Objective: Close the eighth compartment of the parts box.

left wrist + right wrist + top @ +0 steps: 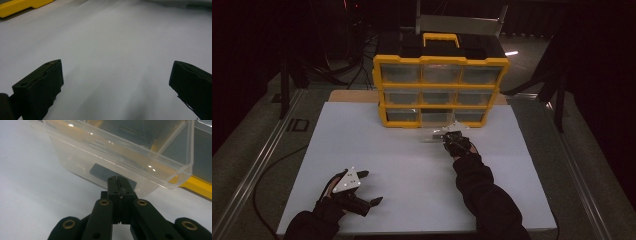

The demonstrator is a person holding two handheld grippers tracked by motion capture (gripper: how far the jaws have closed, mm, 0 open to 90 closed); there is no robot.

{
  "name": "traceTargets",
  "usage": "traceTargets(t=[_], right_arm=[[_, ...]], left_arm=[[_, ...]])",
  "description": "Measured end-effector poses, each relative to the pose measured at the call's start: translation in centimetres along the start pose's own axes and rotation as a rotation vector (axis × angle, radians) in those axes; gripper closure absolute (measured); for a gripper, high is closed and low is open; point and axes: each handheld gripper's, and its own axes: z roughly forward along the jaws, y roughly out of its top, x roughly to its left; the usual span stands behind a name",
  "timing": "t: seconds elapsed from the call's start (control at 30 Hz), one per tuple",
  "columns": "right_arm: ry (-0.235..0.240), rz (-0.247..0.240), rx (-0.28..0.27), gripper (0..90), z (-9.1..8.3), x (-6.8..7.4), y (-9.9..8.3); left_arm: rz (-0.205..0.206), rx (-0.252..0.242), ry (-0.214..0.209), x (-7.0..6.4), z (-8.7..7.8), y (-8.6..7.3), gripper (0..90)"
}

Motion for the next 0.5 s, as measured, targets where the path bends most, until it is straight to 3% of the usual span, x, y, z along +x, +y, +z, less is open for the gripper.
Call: traceTargets(t=[0.5], right_arm=[[-0.005,0.004,-0.001,90.0,0.43,-0.06,0.45]], left_arm=[[-0.001,0.002,-0.001,-0.02,0.04,-0.01,0.0]])
